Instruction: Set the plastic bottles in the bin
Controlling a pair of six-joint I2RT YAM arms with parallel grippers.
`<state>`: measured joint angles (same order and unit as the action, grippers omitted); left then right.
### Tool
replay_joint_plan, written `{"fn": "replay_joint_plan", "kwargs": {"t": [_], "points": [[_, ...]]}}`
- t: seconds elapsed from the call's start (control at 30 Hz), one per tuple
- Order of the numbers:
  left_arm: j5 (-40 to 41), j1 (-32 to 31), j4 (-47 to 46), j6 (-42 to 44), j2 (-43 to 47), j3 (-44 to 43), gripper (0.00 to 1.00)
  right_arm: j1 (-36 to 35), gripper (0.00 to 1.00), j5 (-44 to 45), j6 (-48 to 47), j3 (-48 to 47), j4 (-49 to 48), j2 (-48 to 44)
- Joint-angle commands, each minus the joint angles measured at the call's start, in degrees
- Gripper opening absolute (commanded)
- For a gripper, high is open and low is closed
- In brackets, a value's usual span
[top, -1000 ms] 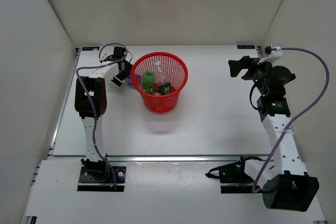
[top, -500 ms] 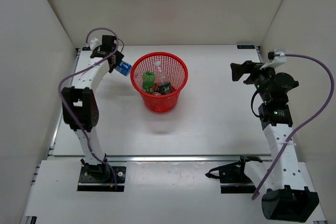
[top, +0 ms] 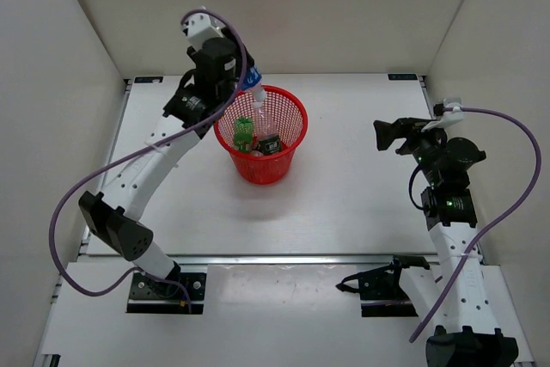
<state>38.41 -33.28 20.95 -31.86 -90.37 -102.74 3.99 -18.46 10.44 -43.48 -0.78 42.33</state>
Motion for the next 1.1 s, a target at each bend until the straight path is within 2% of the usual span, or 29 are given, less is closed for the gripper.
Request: {"fn": "replay_joint_plan", "kwargs": {"t": [0.0,0.07,0.2,0.33,0.43,0.53,0.57,0.6,0.67,0.77,0.9,1.07], "points": [[1.1,-0.3,5.2,1.3,0.2,5.3,0.66,0.9,0.96,-0.3,-1.0,0.1,-0.2,-1.8],[-2.1,-0.4,5.4,0.3,2.1,7.5,0.98,1.3,0.97,-0.3,-0.8,-0.1,0.7,-1.9],[-5.5,-1.8,6.9,2.7,4.7,7.9,0.98,0.8,0.99,1.8,-0.4,0.2,0.5,-1.7],[-9.4,-1.1,16.2,3.6,6.3,2.9,0.99,-1.4,0.99,4.5,-2.0,-2.1,5.6,0.3],[-14.9,5.4,23.8,0.8,11.3,6.8,0.99,-1.4,0.99,7.0,-3.5,-6.2,15.7,4.9],[-10.2,11.3,26.9,-2.8,21.6,18.3,0.99,1.3,0.99,5.6,-3.0,-8.5,25.5,8.9],[-11.0,15.8,28.0,-2.8,25.5,21.4,0.99,1.2,0.99,6.9,-3.0,-8.4,27.4,8.8],[-11.2,21.0,30.4,-2.9,28.8,22.5,0.99,1.0,0.99,8.5,-2.1,-8.4,28.3,8.9],[-7.3,25.4,33.7,-2.5,32.6,25.0,0.98,1.4,0.99,12.3,-3.0,-10.2,31.4,10.2],[0.0,25.3,40.2,-2.6,35.7,25.0,0.99,2.7,1.00,15.0,-2.4,-11.5,34.7,10.5],[-3.2,25.5,40.2,-3.4,38.8,29.3,0.99,2.3,0.99,14.3,0.0,-9.0,34.0,10.0],[-2.3,25.6,39.0,-4.1,41.1,32.2,0.98,0.8,0.99,12.5,2.7,-7.3,30.0,7.3]]}}
